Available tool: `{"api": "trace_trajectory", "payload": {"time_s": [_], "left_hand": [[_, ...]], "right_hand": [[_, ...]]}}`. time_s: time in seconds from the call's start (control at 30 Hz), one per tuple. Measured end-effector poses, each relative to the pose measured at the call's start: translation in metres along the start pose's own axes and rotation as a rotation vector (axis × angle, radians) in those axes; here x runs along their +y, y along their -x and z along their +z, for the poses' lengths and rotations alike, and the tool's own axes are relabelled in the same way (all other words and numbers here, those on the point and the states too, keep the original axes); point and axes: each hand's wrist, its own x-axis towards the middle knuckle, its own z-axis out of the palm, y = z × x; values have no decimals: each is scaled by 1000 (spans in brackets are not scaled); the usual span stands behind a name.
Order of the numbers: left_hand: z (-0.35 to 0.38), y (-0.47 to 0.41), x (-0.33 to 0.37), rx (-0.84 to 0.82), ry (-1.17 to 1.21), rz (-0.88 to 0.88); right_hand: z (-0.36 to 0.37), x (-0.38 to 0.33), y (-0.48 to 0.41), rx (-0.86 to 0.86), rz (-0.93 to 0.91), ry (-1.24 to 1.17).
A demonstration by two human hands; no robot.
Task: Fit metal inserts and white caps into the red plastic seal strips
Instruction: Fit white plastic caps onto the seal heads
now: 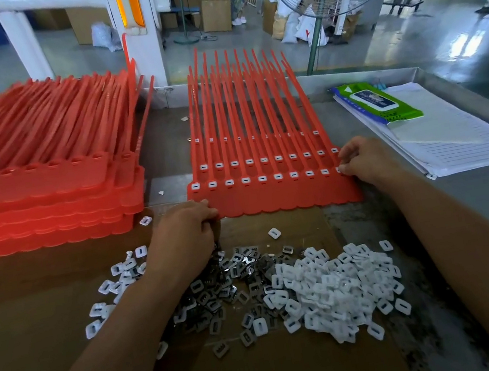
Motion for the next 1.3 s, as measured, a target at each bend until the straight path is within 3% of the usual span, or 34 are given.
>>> {"api": "trace_trajectory", "payload": {"time_s": [0.27, 0.63, 0.93, 1.1, 1.3], "left_hand": [[1, -1, 0, 1, 15, -9], [0, -1, 1, 3, 11, -5], [-1, -1, 2, -5, -2, -5], [-1, -1, 2, 6, 4, -1], [-1, 0, 3, 16, 2, 1]], "right_hand": [[-2, -5, -6, -41, 100, -49], [-6, 9, 10, 44, 42, -81], [-22, 10, 31, -205, 133, -158], [-22, 0, 35, -323, 178, -456], [-22, -12, 46, -174, 46, -477]]}}
